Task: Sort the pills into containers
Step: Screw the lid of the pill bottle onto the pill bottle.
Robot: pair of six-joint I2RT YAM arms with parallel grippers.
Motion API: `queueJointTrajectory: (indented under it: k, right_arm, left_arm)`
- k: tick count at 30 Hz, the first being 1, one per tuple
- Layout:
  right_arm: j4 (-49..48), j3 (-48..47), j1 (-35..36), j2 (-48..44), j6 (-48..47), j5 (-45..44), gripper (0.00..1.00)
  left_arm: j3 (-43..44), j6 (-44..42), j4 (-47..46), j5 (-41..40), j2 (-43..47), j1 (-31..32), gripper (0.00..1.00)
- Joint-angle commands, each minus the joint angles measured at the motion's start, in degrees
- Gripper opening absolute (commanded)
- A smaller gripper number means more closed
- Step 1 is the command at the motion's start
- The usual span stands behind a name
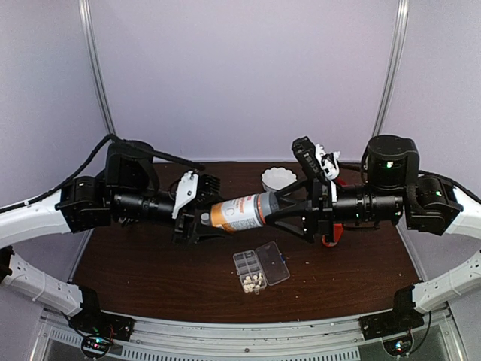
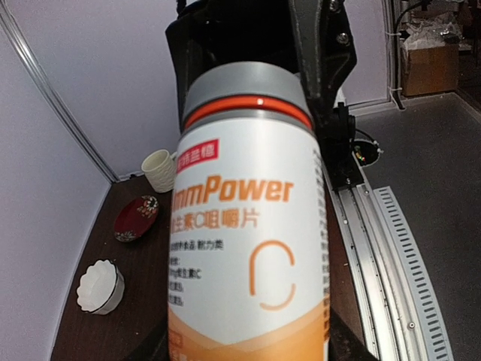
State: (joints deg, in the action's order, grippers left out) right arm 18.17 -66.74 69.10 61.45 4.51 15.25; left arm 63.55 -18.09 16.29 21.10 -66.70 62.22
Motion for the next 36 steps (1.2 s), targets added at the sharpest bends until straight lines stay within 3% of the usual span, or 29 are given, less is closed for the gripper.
queueJointTrajectory:
  k: [1,11,23,24,28,30,36]
  right_arm:
    - [-1.45,-0.22,0.59,0.08,17.12,-1.5,0.07]
    - [-0.21,-1.01,0.53,1.83,23.56,-5.58,0.04]
    - [0.52,-3.82,-0.16,3.12,34.85,-4.3,0.03]
    - [-0.05,-3.61,-0.25,2.88,34.97,-3.99,0.09]
    - [0.71,-2.83,-0.28,1.09,30.14,-6.37,0.58]
    - [0.43,-1.61,-0.43,-0.56,29.07,-8.33,0.77]
    - [-0.74,-0.63,-0.5,-1.79,26.77,-10.38,0.99]
  left_arm:
    - [2.05,-5.68,-7.4,-14.33,-0.5,-1.09,0.0]
    - [0.44,-6.48,-9.97,-18.4,-0.48,-0.73,0.0]
    - [-0.44,-19.66,-13.38,-29.28,-1.61,2.71,0.0]
    - [-0.44,-20.07,-13.72,-29.36,-1.61,2.73,0.0]
    - [-0.7,-17.81,-15.05,-28.17,-1.23,2.67,0.0]
    - [-0.63,-16.82,-14.42,-27.45,-1.3,2.72,0.0]
    - [-1.51,-14.57,-14.37,-24.27,-0.67,2.73,0.0]
